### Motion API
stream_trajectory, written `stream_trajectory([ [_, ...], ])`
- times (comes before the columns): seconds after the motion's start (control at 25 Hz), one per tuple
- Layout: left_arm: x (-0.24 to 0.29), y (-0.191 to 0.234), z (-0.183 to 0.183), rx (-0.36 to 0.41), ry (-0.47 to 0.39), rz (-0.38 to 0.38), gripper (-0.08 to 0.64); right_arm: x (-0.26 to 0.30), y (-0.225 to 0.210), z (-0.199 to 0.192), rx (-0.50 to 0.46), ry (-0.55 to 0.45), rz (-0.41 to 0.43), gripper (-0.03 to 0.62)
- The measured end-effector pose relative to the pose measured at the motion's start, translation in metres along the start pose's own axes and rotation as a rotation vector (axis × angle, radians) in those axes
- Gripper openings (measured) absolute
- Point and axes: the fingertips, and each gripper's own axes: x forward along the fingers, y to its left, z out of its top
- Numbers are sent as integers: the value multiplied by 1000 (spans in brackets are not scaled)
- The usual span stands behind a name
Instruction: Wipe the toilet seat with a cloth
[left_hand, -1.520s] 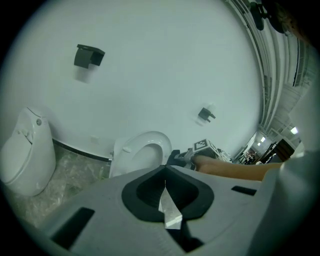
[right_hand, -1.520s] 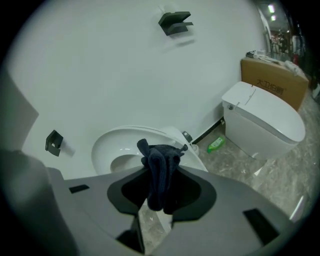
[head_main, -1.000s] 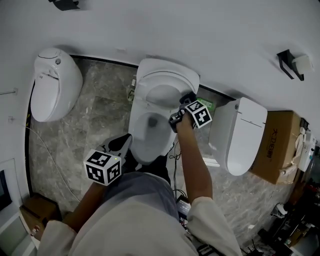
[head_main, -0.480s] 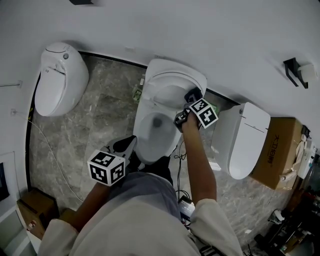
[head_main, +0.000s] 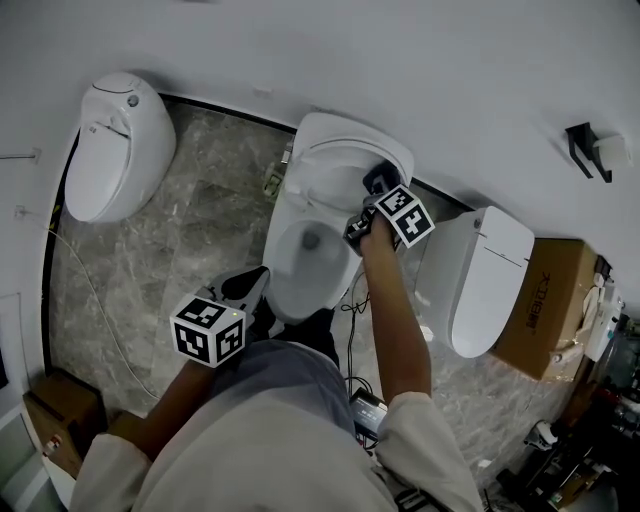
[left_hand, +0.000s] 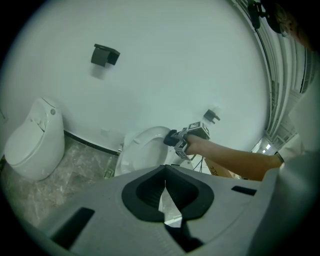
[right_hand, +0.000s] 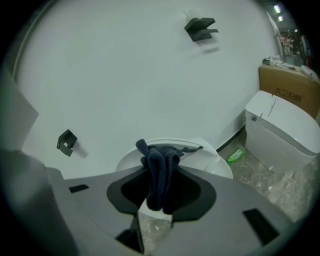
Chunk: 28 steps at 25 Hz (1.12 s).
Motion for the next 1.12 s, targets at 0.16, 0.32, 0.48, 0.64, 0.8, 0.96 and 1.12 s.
stream_trajectory([
  [0.16, -3, 3, -3, -19, -7, 6, 8, 1, 11, 0, -18, 5, 18, 110],
  [0.32, -7, 9, -4, -35, -15, 14, 8, 3, 25, -5, -34, 12, 49, 111],
  [0.48, -9, 15, -5, -47, -21, 21, 8, 7, 40, -13, -55, 28, 74, 112],
  [0.64, -11, 20, -6, -64, -25, 27, 8, 12, 51, -24, -76, 51, 90, 112],
  [0.8, -14, 27, -4, -79, -35, 38, 8, 18, 58, -34, -90, 71, 99, 112],
  [0.96, -18, 36, -5, -98, -37, 54, 8, 25, 64, -46, -103, 93, 105, 112],
  [1.12, -21, 45, -9, -134, -38, 61, 8, 30, 68, -61, -114, 114, 103, 112],
])
